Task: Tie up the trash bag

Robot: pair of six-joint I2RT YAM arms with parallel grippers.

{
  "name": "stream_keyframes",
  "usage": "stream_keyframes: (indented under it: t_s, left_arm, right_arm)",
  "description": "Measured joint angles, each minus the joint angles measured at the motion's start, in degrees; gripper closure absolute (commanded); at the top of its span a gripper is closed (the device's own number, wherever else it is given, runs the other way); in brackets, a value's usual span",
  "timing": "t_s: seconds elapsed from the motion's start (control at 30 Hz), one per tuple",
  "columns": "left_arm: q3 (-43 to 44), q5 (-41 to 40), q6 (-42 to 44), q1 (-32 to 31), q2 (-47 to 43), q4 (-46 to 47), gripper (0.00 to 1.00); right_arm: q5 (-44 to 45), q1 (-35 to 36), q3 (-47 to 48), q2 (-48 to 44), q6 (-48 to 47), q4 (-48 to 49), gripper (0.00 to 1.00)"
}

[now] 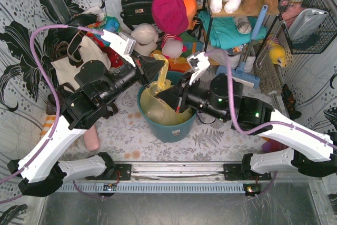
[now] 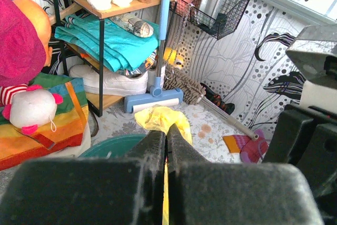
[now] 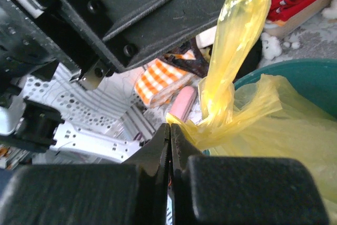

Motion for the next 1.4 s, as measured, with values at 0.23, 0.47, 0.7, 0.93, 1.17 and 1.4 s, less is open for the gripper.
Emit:
stream_keyframes:
  t_s: [0.23,0.47,0.7,0.93,1.17,1.4]
  left_arm:
    - [0.00,0.15,-0.04,0.00,0.02,0.00,0.96]
    - [0.00,0.35,-0.04,0.00,0.02,0.00,0.96]
    - [0.00,0.74,-0.04,0.02,0.00,-0.02,0.96]
    - [0.00,1.36,-0.11,0.02,0.00,0.00,0.96]
    - [0.00,1.51,-0.11,0.04,-0.11,0.00,0.96]
    - [0.00,1.51,-0.11,0.11,-0.42,-0.02,0.96]
  right_arm:
    - [12.63,4.79,-1.11,3.56,-3.52,5.84,1.00]
    - [27.32,9.97,-7.50,4.98,-9.01,15.87,1.00]
    - [40.41,14.40,-13.88,9.90,-22.32,34.77,1.00]
    - [49.77,15.58,-20.50,15.43,-40.39,61.05,1.00]
    - [54.31,15.04,-22.58,19.58,-55.78,80.94,1.00]
    - [55.43,11.45,-26.12,17.59,-53.79,81.07,1.00]
